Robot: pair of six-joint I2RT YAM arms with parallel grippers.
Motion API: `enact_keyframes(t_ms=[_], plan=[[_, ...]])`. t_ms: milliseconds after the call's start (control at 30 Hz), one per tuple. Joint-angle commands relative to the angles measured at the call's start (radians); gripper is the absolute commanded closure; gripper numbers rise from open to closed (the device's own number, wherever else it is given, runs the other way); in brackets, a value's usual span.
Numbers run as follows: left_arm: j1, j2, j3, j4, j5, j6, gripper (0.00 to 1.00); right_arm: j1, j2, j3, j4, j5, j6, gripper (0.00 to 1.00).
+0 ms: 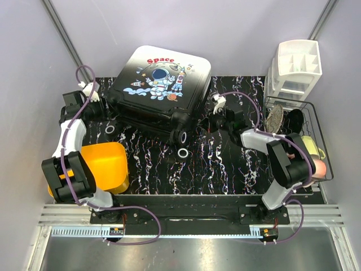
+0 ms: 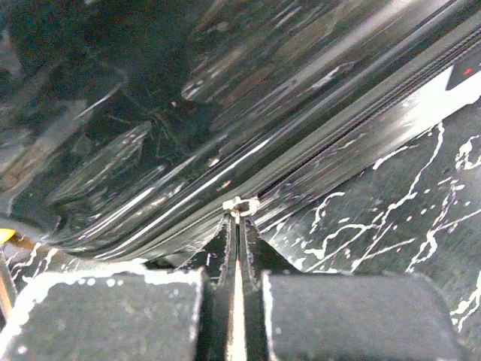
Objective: Open, take out, and arrange the luggage
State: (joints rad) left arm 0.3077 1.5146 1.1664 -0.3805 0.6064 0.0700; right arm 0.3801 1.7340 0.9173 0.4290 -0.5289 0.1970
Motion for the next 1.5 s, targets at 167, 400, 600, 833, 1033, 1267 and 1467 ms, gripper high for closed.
enact_keyframes(t_ms=[167,400,600,833,1033,1267,1467], plan=[[-0.007,-0.073,-0.126,-0.028,0.006,-0.323,1.0,0.181,-0.24,-0.205,0.113,0.162,0.091,1.0],[-0.007,-0.129,-0.203,0.045,0.003,-0.435,1.0,0.338,-0.237,-0.226,0.16,0.342,0.206,1.0],[-0.007,-0.177,-0.283,0.066,0.018,-0.51,1.0,0.352,-0.197,-0.101,0.158,0.481,0.236,1.0],[-0.007,-0.215,-0.355,0.068,0.066,-0.614,1.0,0.261,-0.082,0.066,0.205,0.466,0.153,1.0],[-0.009,-0.208,-0.333,0.071,0.039,-0.683,1.0,0.174,-0.048,0.105,0.194,0.386,0.119,1.0],[-0.053,-0.223,-0.349,0.074,-0.016,-0.757,1.0,0.351,-0.182,-0.161,0.227,0.384,0.22,1.0],[-0.088,-0.223,-0.39,0.083,-0.033,-0.792,1.0,0.471,-0.133,-0.126,0.284,0.624,0.136,1.0]])
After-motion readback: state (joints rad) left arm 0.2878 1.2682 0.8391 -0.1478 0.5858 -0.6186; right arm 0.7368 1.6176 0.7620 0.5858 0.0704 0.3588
